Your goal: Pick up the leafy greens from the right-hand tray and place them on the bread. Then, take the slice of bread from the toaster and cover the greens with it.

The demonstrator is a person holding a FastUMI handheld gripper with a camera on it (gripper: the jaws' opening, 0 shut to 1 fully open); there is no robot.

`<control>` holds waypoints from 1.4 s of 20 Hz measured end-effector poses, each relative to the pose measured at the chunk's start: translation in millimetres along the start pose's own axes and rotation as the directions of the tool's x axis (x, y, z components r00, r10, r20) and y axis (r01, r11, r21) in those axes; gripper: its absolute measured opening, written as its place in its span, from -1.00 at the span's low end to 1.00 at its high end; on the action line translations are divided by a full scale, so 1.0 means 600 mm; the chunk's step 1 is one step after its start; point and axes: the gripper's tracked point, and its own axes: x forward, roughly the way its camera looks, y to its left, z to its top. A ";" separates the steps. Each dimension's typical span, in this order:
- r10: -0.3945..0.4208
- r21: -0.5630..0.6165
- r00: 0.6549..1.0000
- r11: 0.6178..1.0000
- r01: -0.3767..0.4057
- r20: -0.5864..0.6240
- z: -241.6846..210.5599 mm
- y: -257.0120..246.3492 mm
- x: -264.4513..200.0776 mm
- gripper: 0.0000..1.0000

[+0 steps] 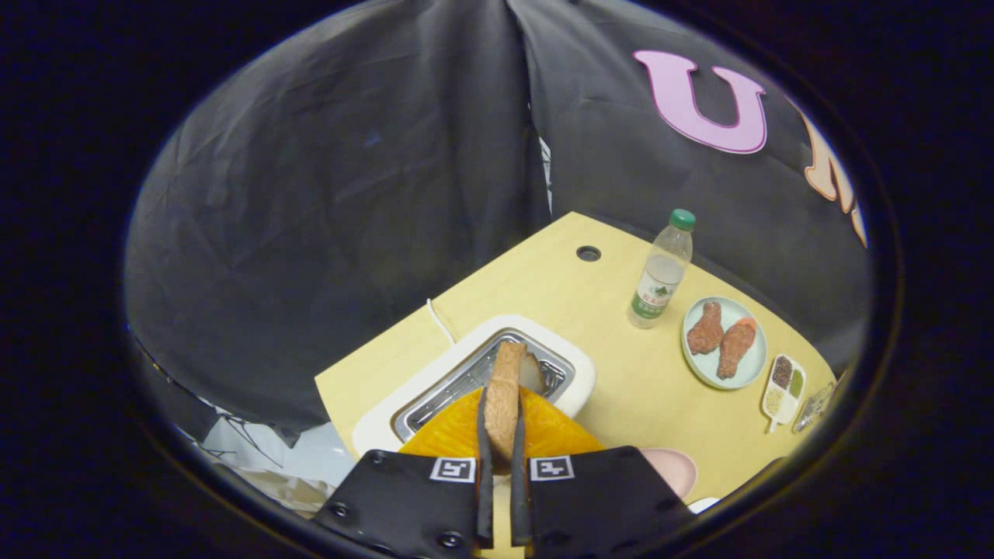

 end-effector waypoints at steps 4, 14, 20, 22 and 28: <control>0.008 0.041 0.998 0.999 -0.011 0.063 0.017 -0.006 -0.035 -0.77; -0.019 0.180 0.987 0.984 -0.010 0.159 0.007 -0.074 -0.121 -0.77; -0.081 0.248 0.988 0.968 0.045 0.135 -0.061 -0.141 -0.147 -0.77; -0.090 0.275 0.989 0.960 0.056 0.114 -0.090 -0.156 -0.149 -0.78; -0.092 0.354 0.993 0.934 0.058 0.079 -0.164 -0.186 -0.136 -0.78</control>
